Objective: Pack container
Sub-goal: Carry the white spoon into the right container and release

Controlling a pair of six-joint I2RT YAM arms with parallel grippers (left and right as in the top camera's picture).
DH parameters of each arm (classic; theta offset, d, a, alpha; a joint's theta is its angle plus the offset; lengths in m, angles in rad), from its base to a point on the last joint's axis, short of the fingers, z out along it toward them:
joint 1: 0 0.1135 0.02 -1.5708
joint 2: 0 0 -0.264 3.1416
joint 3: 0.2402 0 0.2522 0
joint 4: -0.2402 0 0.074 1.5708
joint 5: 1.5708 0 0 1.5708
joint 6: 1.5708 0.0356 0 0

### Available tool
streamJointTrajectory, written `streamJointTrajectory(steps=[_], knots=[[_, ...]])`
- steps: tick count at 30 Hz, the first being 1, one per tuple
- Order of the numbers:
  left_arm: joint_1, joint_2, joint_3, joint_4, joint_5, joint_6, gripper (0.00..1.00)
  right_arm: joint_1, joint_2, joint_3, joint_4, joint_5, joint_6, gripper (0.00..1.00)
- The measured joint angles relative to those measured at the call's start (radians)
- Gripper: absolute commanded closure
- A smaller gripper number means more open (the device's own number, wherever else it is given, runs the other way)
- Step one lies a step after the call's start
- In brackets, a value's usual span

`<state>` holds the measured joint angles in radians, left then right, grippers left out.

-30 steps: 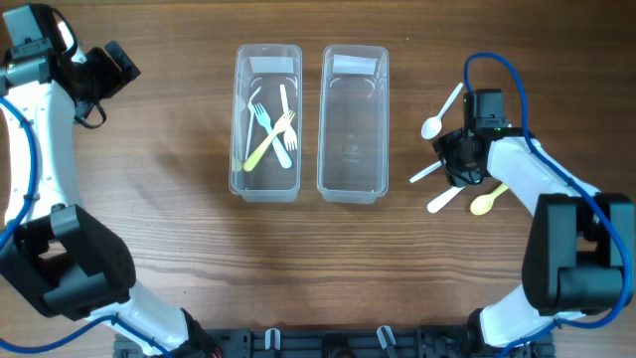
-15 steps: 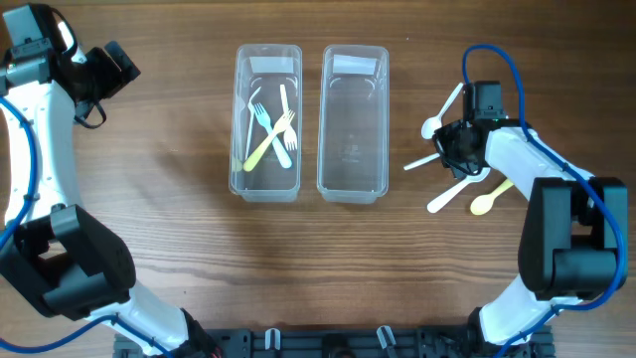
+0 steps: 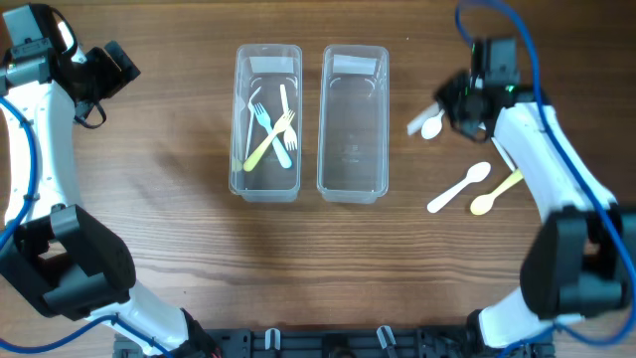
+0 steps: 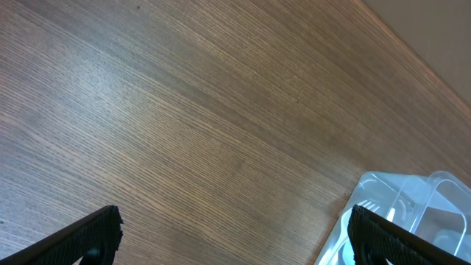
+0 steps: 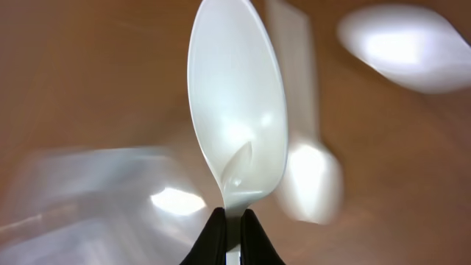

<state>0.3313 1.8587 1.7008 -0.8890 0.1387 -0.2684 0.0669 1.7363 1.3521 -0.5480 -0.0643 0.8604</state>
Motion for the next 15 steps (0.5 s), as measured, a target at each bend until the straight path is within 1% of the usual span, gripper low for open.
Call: streamJointTrajectory(steps=[4,6,9,10,11,12,13,15], knots=[[0.0,0.0,0.0,0.0,0.0,0.0,0.0,0.144,-0.09,0.098,0.058,0.005,-0.126,0.96],[0.0,0.0,0.0,0.0,0.0,0.0,0.0,0.206,-0.088,0.1,0.055,0.005,-0.152,0.96],[0.0,0.0,0.0,0.0,0.0,0.0,0.0,0.291,-0.021,0.094,0.046,0.005,-0.182,0.95],[0.0,0.0,0.0,0.0,0.0,0.0,0.0,0.304,0.003,0.093,0.044,0.005,-0.193,0.82],[0.0,0.0,0.0,0.0,0.0,0.0,0.0,0.314,0.025,0.092,0.042,0.005,-0.203,0.65],[0.0,0.0,0.0,0.0,0.0,0.0,0.0,0.325,0.055,0.09,0.039,0.005,-0.211,0.54],[0.0,0.0,0.0,0.0,0.0,0.0,0.0,0.333,0.084,0.087,0.036,0.004,-0.226,0.48],[0.0,0.0,0.0,0.0,0.0,0.0,0.0,0.336,0.111,0.076,0.035,0.0,-0.243,0.46]])
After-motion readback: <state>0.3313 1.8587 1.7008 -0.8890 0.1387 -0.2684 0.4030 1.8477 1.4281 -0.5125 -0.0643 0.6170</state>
